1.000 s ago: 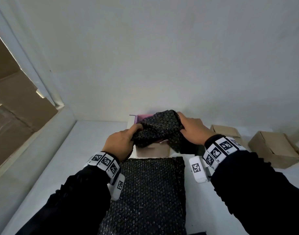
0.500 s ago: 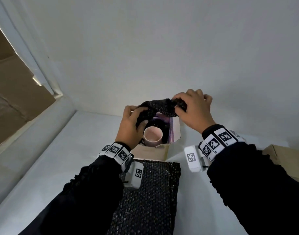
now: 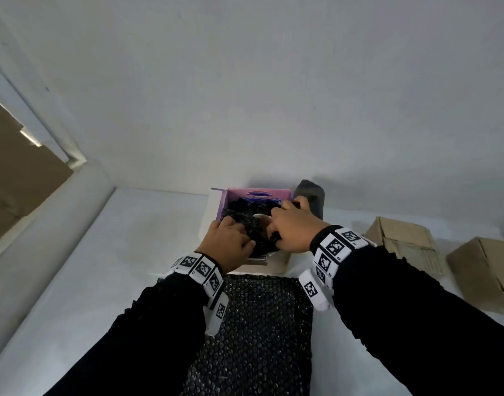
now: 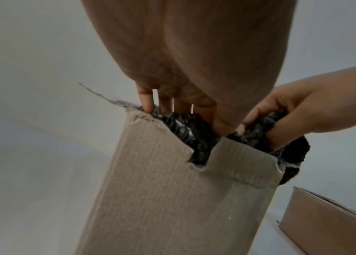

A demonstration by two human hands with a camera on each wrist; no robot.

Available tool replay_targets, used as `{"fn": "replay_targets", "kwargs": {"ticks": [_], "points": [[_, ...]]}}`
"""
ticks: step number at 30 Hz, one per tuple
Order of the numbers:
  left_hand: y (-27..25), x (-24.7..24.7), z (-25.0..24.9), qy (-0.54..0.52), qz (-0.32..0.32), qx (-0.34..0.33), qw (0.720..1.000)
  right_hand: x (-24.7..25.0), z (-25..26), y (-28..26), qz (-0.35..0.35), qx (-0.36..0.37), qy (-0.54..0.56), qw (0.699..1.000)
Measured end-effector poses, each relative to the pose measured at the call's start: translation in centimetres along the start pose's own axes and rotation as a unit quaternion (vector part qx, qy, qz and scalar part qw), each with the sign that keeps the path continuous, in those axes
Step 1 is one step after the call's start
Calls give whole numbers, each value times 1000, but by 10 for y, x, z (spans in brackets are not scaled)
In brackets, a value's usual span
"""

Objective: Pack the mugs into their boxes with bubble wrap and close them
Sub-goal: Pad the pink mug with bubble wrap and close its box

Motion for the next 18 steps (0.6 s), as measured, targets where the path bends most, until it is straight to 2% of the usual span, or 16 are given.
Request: {"fn": "replay_targets", "kwargs": {"ticks": [3, 6, 8, 13, 16, 18], "points": [[1, 2, 1, -61, -35, -26, 997, -8, 2, 9, 14, 15, 15, 1000], [1, -2, 1, -105, -23, -40, 993, -16, 0, 13, 45, 12, 12, 999], [0, -2, 0, -128, -39, -54, 990, -17, -1, 15, 39, 17, 23, 999], [6, -2, 3, -14, -48, -31, 998, -21, -1, 18, 51, 15, 40, 998], [4, 2, 1, -37, -99, -74, 992, -25, 2, 21, 80, 10, 31, 996], [5, -3, 0, -58, -85, -84, 991, -27, 5, 25, 73, 5, 15, 997]]}}
Point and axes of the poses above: each hand's wrist, its own y-axis towards the middle knuckle, its own x-axis out of the back of the hand, z = x × y, the point moved 8 cm from there along y, towards the middle knuckle, and after that the axes turned 7 degrees about z, right-handed, at the moved point
